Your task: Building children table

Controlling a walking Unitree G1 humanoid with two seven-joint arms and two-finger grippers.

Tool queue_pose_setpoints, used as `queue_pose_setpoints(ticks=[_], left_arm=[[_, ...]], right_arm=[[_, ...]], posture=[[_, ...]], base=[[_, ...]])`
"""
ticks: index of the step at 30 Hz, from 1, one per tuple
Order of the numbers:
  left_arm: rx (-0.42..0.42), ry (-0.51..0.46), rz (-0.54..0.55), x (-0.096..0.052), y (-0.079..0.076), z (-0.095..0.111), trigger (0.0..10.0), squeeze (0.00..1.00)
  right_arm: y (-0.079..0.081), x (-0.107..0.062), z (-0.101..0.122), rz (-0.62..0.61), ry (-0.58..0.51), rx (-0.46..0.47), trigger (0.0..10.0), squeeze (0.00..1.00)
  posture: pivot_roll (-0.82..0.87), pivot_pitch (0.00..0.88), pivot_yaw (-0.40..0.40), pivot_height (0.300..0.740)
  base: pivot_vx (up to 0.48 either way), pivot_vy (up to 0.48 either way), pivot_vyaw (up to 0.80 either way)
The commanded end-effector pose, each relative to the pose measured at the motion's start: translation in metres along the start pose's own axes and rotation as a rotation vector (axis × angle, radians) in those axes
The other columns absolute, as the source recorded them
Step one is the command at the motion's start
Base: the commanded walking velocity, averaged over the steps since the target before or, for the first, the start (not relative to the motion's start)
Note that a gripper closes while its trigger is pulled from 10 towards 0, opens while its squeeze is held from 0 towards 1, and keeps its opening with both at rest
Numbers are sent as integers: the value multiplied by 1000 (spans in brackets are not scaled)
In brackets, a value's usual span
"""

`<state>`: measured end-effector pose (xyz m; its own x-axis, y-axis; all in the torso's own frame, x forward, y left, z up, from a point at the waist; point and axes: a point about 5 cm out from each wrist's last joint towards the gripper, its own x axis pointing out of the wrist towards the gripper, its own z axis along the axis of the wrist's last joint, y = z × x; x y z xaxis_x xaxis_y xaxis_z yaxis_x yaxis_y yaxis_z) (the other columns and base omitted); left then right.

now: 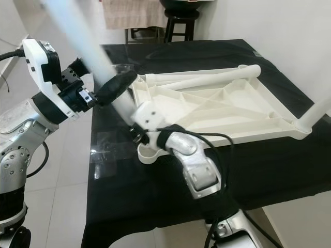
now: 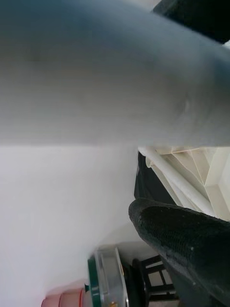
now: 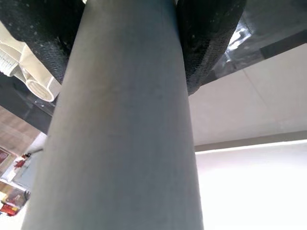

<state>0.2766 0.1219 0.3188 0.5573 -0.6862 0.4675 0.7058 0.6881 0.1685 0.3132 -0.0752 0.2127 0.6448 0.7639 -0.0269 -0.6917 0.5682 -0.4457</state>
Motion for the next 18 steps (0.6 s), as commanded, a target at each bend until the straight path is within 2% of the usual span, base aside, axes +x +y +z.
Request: queue_pose_setpoints(ticks=[1,2,3,4,5,6,8,11,18], left_arm=[[4,-18,-4,3,0,2,10000,1000],[-4,-21,-6,6,-1,1,10000,1000],[-10,-24,-10,8,-2,0,10000,0],[-26,-32,-12,9,-2,-1,9294,0],[-37,-37,-13,10,-3,-1,9294,0],[-46,-40,-13,10,-3,-2,0,0],[-50,-41,-13,10,-3,-3,0,0],[-53,-43,-15,8,-2,-2,0,0],[-64,-51,-34,7,-1,-1,0,0]], right_arm=[[9,1,6,48,-37,-21,10000,0],[13,3,7,74,-42,-30,10000,0],[16,4,7,88,-44,-38,10000,0],[16,5,7,81,-39,-42,10000,0],[15,6,7,72,-35,-43,10000,0],[12,7,5,47,-24,-47,10000,0],[10,8,4,30,-16,-50,10000,0],[-3,10,0,-64,17,-48,10000,0],[-13,10,0,-131,24,-32,10000,0]], posture=[[14,47,-31,740],[7,46,-29,740],[1,43,-29,740],[-6,42,-28,740],[-6,42,-28,740],[-11,40,-31,740],[-11,40,-31,740],[-9,39,-32,740],[-8,39,-29,740]], base=[[0,0,0],[0,0,0],[0,0,0],[0,0,0],[0,0,0],[0,0,0],[0,0,0],[0,0,0],[0,0,0]])
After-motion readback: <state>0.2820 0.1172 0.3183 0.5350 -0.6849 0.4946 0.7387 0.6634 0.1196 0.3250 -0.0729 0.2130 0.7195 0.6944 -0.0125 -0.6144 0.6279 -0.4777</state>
